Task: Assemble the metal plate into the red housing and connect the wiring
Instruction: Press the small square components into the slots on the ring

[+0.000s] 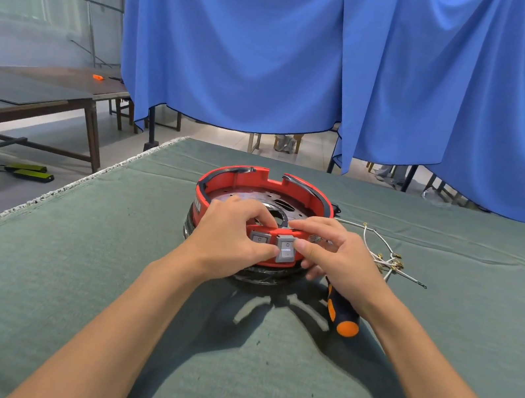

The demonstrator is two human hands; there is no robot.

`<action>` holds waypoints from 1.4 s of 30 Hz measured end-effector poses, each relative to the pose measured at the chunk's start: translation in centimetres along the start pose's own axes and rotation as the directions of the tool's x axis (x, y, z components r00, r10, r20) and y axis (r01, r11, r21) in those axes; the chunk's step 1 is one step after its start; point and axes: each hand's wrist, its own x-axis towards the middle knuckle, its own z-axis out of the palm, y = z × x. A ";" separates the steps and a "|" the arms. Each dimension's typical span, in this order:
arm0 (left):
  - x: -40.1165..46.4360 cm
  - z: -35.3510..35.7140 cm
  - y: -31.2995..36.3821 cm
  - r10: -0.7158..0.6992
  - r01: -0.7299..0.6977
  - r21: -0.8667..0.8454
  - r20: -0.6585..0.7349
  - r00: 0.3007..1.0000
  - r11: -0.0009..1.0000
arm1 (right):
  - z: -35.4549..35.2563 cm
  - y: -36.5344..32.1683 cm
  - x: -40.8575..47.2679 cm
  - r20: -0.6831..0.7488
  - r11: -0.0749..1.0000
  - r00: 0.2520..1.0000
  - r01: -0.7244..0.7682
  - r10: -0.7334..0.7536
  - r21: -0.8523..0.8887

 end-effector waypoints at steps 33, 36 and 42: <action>0.0 0.4 -0.3 -0.015 0.010 -0.083 -0.056 0.998 0.996 | 0.5 0.3 0.2 -0.104 0.986 0.992 0.054 -0.070 -0.157; 0.1 0.6 -0.4 -0.038 0.031 -0.100 -0.063 0.997 0.994 | 0.6 0.4 0.4 -0.113 0.985 0.991 0.047 -0.066 -0.166; 0.2 0.8 -0.4 -0.029 0.021 -0.102 -0.075 0.997 0.995 | 0.8 0.4 0.6 -0.138 0.987 0.988 0.042 -0.063 -0.153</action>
